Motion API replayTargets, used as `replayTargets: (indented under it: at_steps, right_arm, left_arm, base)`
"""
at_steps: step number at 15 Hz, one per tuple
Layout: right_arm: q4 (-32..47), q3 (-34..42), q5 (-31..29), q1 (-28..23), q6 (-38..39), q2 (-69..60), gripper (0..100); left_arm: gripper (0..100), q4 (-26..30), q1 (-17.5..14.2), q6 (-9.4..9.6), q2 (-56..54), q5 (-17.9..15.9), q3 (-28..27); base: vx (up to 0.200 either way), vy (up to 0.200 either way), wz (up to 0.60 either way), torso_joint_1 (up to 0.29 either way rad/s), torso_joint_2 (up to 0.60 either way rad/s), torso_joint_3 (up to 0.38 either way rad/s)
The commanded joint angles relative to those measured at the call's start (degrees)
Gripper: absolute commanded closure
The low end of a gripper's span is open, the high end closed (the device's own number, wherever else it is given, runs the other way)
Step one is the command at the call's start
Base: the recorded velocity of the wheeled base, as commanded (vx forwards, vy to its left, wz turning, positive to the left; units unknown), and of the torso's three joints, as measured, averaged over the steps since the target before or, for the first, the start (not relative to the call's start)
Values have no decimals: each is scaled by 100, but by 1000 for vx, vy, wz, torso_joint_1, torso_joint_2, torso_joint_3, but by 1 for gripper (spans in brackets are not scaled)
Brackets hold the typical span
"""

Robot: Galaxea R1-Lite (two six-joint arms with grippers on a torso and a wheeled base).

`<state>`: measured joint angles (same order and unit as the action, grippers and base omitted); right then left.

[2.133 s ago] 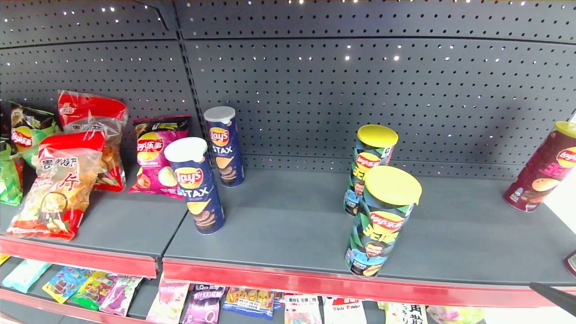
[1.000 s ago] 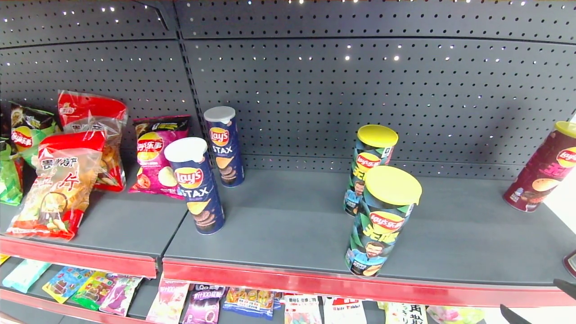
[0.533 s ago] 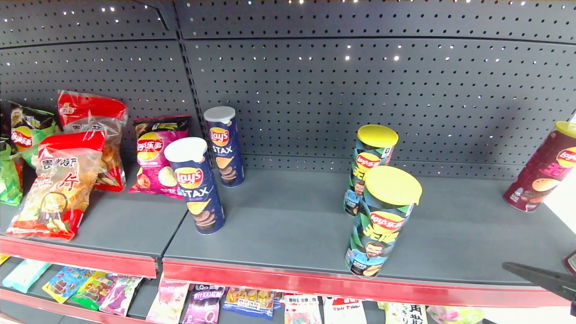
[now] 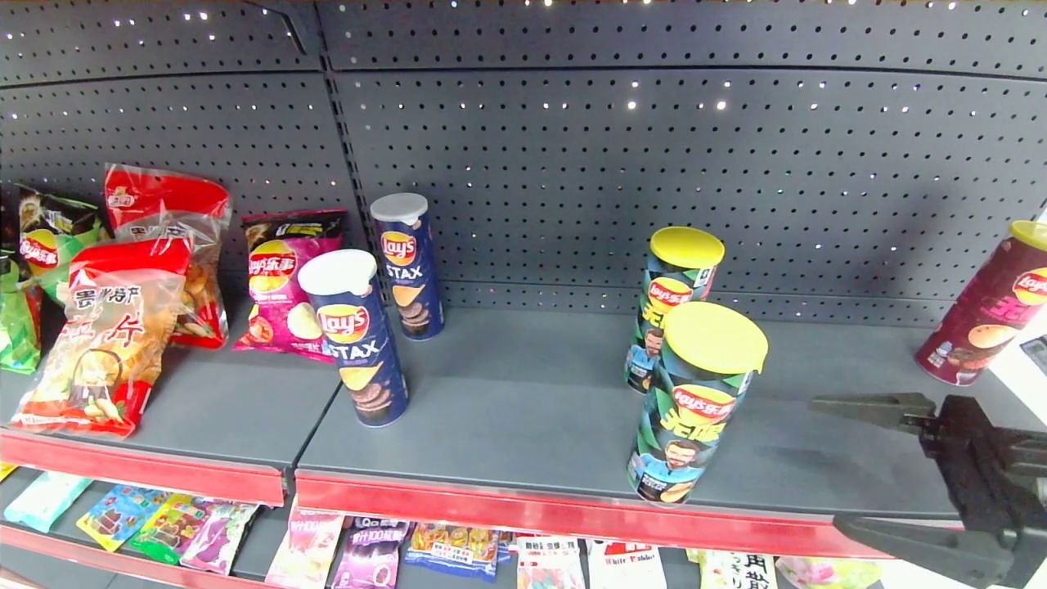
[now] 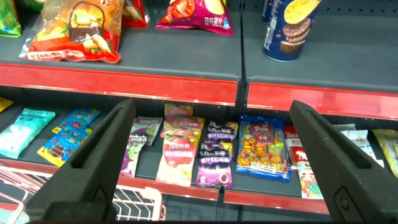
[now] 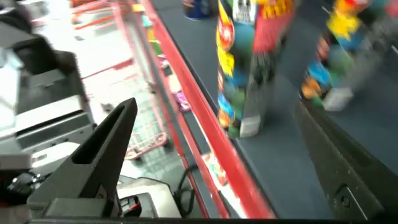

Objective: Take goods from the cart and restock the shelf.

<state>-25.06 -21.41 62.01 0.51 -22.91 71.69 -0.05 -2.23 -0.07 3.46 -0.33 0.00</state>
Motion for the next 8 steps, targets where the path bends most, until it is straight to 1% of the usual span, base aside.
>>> replayTargets:
  at_steps: [1, 3, 8]
  right_arm:
    - [2, -101, 74, 81, -30, 556, 0]
    - [-7, -180, 223, 336, -65, 635, 0]
    - [-7, -399, 294, 705, -381, 838, 0]
  left_arm:
    - [0, -4, -5, -1, 5, -2, 0]
    - [0, -4, -5, -1, 5, -2, 0]
    - [0, -4, -5, -1, 5, -11, 0]
  base:
    - [0, 0, 0, 0, 0, 0]
    - [0, 0, 0, 0, 0, 0]
    - [0, 0, 0, 0, 0, 0]
